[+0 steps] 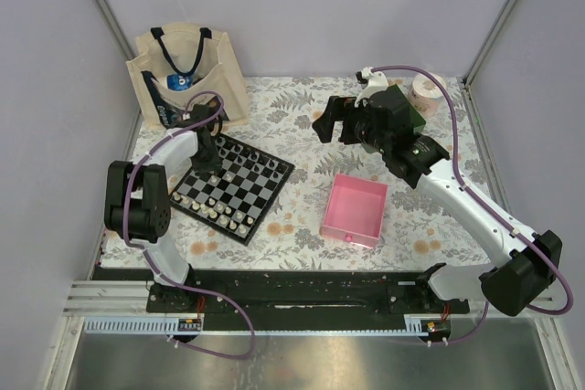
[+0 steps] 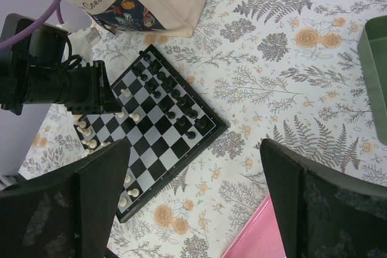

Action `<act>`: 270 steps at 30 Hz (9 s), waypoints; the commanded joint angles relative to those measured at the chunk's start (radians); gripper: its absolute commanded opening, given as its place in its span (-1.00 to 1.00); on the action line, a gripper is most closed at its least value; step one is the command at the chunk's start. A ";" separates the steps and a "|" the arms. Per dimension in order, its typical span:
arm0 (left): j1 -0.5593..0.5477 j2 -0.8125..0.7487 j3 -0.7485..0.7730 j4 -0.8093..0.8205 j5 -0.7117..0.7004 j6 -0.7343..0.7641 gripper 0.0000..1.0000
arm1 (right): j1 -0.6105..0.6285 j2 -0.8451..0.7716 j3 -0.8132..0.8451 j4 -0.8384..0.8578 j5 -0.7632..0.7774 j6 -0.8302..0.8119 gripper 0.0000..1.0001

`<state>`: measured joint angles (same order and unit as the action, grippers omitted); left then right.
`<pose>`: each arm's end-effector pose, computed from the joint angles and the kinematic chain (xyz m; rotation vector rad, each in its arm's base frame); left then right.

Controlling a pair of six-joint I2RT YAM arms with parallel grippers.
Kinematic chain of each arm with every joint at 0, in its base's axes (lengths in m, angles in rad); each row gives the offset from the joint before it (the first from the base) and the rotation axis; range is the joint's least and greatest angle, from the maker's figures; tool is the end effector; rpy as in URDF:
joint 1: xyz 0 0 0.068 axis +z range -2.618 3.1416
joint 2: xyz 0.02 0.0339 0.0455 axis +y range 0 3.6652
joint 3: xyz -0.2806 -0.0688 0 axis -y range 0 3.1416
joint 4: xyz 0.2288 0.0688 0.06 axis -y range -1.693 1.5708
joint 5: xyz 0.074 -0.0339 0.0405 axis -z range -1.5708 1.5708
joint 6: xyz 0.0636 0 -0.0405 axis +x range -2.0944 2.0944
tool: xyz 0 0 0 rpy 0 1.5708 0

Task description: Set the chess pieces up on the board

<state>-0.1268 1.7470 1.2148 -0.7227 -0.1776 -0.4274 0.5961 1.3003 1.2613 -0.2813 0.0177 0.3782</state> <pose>0.3379 -0.0318 0.1955 -0.4565 2.7504 0.1173 0.2543 0.1712 0.3916 -0.1990 1.9333 0.6415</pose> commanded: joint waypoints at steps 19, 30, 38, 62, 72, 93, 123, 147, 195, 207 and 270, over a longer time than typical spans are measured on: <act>0.001 0.009 -0.031 0.039 0.024 -0.007 -0.71 | -0.009 -0.030 0.000 0.033 0.027 -0.016 0.98; 0.018 -0.121 -0.093 0.016 -0.025 -0.046 -1.00 | -0.007 -0.029 -0.002 0.036 0.019 -0.012 0.99; 0.030 -0.187 -0.156 -0.010 -0.065 -0.077 -1.00 | -0.010 -0.026 0.000 0.037 0.008 -0.001 0.99; 0.027 -0.124 -0.159 -0.067 -0.060 -0.074 -1.00 | -0.007 -0.038 -0.011 0.051 -0.004 0.005 0.99; 0.013 -0.127 -0.167 -0.069 -0.085 -0.079 -1.00 | -0.010 -0.050 -0.019 0.056 -0.005 0.005 0.99; 0.006 -0.093 -0.159 -0.075 -0.079 -0.074 -1.00 | -0.009 -0.067 -0.030 0.057 0.002 0.001 0.99; 0.021 -0.188 -0.080 -0.018 -0.046 -0.050 -0.08 | -0.010 -0.042 -0.028 0.057 0.004 0.002 0.99; -0.070 -0.078 0.012 0.086 0.052 -0.031 0.22 | -0.009 -0.036 -0.016 0.033 0.037 -0.022 0.99; -0.099 0.009 -0.004 0.080 0.069 -0.013 -0.19 | -0.009 -0.039 -0.025 0.036 0.054 -0.027 0.99; -0.099 0.008 0.006 0.086 0.052 -0.019 -0.33 | -0.009 -0.039 -0.026 0.039 0.054 -0.027 0.99; 0.397 -0.104 -0.053 0.218 0.243 -0.040 0.98 | 0.040 0.168 -0.099 0.083 -0.433 0.197 0.99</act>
<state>0.2401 1.6012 1.2079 -0.6014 -0.0521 -0.4465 0.6025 1.4517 1.1530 -0.2665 -0.3130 0.5331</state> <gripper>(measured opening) 0.988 0.993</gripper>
